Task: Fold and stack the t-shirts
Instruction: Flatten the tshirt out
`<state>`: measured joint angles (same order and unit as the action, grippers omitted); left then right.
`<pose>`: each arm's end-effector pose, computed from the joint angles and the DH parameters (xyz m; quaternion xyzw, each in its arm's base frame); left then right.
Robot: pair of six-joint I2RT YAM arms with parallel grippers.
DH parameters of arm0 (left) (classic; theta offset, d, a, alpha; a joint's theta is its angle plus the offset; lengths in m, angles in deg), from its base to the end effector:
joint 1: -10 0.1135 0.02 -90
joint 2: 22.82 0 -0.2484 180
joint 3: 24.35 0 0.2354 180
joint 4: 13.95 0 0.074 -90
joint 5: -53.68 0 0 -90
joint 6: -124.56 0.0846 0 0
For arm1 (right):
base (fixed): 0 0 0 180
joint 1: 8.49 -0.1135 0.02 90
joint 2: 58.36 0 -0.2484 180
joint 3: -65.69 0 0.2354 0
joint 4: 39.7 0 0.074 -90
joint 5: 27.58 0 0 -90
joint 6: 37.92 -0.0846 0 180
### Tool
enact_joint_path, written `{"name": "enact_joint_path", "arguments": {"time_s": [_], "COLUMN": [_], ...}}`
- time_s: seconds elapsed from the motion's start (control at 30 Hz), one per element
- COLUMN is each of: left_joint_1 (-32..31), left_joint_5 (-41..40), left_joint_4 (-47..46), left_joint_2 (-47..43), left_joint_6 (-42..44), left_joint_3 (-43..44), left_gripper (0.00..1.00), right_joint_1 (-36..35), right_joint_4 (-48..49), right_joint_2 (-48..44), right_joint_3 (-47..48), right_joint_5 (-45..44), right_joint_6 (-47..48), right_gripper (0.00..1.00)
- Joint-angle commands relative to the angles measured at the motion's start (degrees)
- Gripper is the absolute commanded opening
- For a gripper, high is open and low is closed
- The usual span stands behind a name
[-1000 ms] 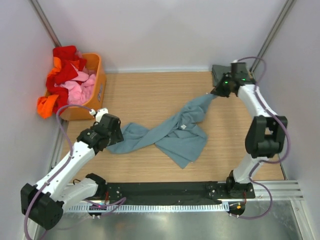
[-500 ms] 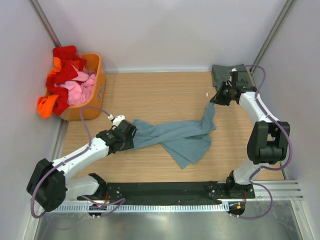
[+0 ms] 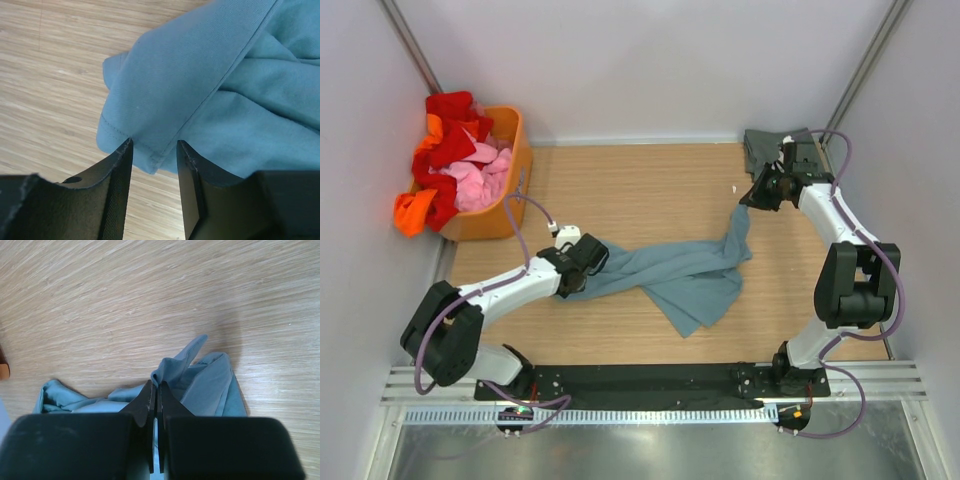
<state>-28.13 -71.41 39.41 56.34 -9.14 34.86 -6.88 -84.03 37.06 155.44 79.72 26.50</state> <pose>0.2154 -0.1073 0.1400 -0.0895 0.9401 0.1348 0.2999 0.3778 0.0146 0.2190 0.1684 0.9151 0.2085 0.3014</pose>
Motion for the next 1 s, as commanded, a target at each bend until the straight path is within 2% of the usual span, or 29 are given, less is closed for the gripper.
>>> {"name": "enact_joint_path", "arguments": {"time_s": [0.0,0.33,0.43,0.47,0.53,0.73,0.97], "left_joint_1": [0.0,0.0,-0.1,0.0,-0.1,0.0,-0.1], "left_joint_5": [-3.8,-3.0,-3.1,-3.1,-2.9,-2.3,-1.4], "left_joint_4": [-0.4,-0.7,-0.8,-0.8,-0.8,-0.6,5.9], "left_joint_2": [2.0,3.9,3.6,3.7,3.8,1.4,-10.7], "left_joint_6": [-0.2,-0.9,-0.8,-0.8,-0.8,0.9,3.2], "left_joint_3": [2.5,2.4,2.3,2.3,2.3,2.3,7.0], "left_gripper": [0.41,0.38,0.22,0.09,0.0,0.0,0.0], "right_joint_1": [0.3,0.6,0.6,0.6,0.7,0.7,0.7], "right_joint_4": [1.3,1.5,1.6,1.6,1.8,2.0,0.4], "right_joint_2": [-0.5,-0.6,-0.5,-0.6,-0.5,-0.7,-2.4], "right_joint_3": [0.4,-0.1,-0.2,-0.3,-0.4,-0.8,0.9], "right_joint_5": [1.1,1.2,1.2,1.2,1.2,1.2,1.7], "right_joint_6": [0.9,0.9,0.9,0.9,0.9,0.7,0.1], "right_gripper": [0.01,0.01,0.01,0.01,0.01,0.01,0.01]}}
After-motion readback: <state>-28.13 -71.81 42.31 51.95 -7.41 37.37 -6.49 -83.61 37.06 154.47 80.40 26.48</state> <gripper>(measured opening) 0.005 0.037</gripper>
